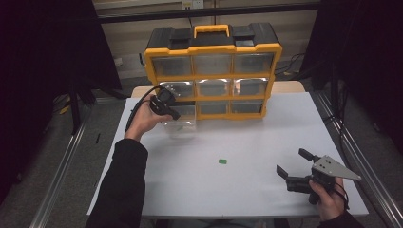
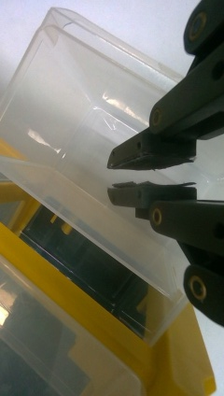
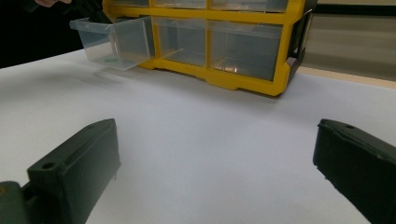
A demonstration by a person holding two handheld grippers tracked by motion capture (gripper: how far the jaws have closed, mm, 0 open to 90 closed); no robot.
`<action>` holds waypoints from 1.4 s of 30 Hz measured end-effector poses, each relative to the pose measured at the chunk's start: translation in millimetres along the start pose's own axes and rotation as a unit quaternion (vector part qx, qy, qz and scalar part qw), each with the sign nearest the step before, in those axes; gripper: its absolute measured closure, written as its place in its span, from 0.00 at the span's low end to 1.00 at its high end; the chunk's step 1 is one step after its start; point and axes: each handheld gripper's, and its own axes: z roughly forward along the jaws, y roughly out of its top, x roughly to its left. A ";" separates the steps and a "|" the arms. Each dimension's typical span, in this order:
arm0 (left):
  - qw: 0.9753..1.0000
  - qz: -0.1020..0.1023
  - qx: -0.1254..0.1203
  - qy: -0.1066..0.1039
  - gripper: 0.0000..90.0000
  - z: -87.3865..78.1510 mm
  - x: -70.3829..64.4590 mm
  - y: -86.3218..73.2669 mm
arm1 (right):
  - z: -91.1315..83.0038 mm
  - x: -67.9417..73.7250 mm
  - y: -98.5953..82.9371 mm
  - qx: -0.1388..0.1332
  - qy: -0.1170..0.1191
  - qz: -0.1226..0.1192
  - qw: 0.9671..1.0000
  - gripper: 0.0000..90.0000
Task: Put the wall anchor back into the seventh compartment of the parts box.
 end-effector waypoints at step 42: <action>0.967 -0.054 -0.247 0.036 0.04 -41.6 -48.9 -45.2 | -0.5 -0.1 0.0 -0.001 -0.003 0.002 1.000 0.00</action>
